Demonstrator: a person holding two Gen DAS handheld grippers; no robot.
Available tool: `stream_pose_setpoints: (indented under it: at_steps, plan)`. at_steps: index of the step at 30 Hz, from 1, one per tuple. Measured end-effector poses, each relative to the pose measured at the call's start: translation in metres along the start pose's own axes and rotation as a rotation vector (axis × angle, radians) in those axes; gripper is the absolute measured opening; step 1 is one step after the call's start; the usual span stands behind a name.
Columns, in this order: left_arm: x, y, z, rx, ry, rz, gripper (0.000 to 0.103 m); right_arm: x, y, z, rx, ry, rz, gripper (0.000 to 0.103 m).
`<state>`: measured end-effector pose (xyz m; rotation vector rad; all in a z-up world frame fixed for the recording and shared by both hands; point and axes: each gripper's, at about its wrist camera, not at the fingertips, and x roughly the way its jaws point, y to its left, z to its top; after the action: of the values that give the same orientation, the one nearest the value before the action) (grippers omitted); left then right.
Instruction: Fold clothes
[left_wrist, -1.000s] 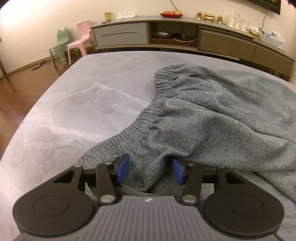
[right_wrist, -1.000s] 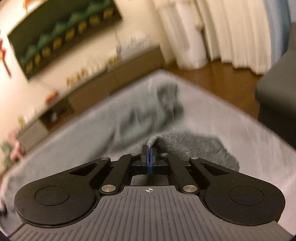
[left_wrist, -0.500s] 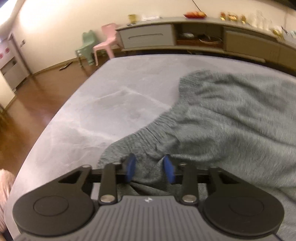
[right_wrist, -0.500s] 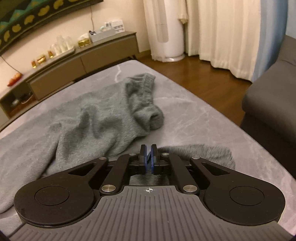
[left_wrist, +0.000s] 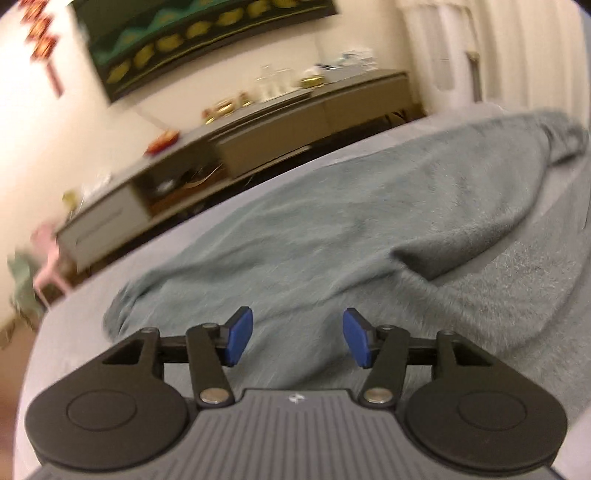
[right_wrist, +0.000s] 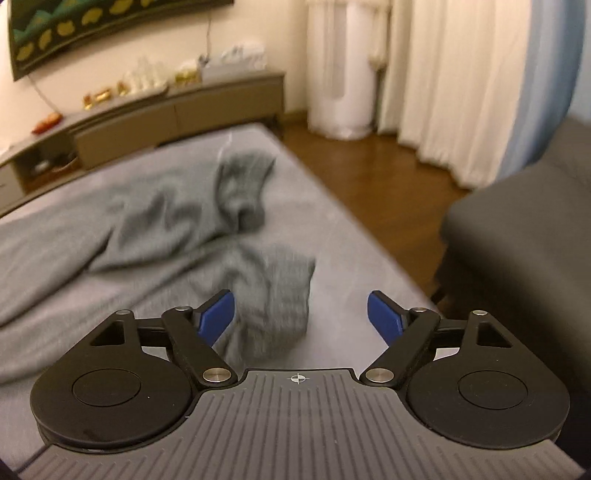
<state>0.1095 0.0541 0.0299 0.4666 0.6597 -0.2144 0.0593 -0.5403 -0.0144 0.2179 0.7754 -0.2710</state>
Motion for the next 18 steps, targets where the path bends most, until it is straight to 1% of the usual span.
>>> stream_pose_setpoints:
  at_steps: [2,3,4,5,6,7,8,9,12,13,14,15,16,17,18]
  plan:
    - [0.012,-0.008,0.008,0.014,-0.018,-0.017,0.055,-0.003,-0.006,-0.005,-0.025,0.013,0.005,0.08]
    - [0.019,-0.013,0.01,0.021,-0.02,-0.027,0.056,0.002,-0.006,-0.005,-0.032,0.014,0.023,0.077]
    - [0.025,-0.018,0.01,0.029,-0.019,-0.038,0.056,0.008,-0.005,-0.005,-0.039,0.014,0.042,0.065]
    - [0.034,-0.021,0.01,0.04,-0.009,-0.036,0.055,0.013,-0.005,-0.005,-0.041,0.016,0.063,0.05]
    - [0.043,-0.023,0.009,0.05,0.008,-0.03,0.045,0.015,-0.007,-0.003,-0.006,0.028,0.101,0.021]
    - [0.05,-0.024,0.008,0.045,0.024,-0.023,0.032,0.015,-0.009,-0.001,0.027,0.037,0.136,0.021]
    - [0.056,-0.023,0.007,0.031,0.039,-0.013,0.005,0.008,-0.011,0.002,0.041,0.018,0.157,0.02]
    - [0.06,-0.015,0.01,-0.017,0.05,-0.001,0.004,0.001,-0.012,0.005,0.055,0.0,0.177,0.019]
    - [0.071,0.023,0.026,-0.236,0.08,0.034,0.003,-0.033,-0.026,0.013,0.145,-0.07,0.259,0.019]
    - [0.075,0.038,0.03,-0.318,0.097,0.04,0.003,-0.042,-0.034,0.011,0.175,-0.085,0.262,0.019]
    - [0.078,0.048,0.033,-0.37,0.114,0.03,0.003,-0.05,-0.041,0.009,0.201,-0.094,0.257,0.019]
    - [0.082,0.055,0.035,-0.402,0.131,0.009,0.005,-0.046,-0.043,0.006,0.188,-0.067,0.198,0.019]
    - [0.086,0.055,0.037,-0.404,0.152,-0.023,0.007,-0.04,-0.045,0.004,0.174,-0.037,0.14,0.019]
    - [0.089,0.049,0.036,-0.381,0.172,-0.039,0.013,-0.027,-0.043,0.001,0.151,0.011,0.081,0.021]
    - [0.088,0.045,0.035,-0.359,0.181,-0.03,0.019,-0.015,-0.039,-0.001,0.116,0.055,0.016,0.033]
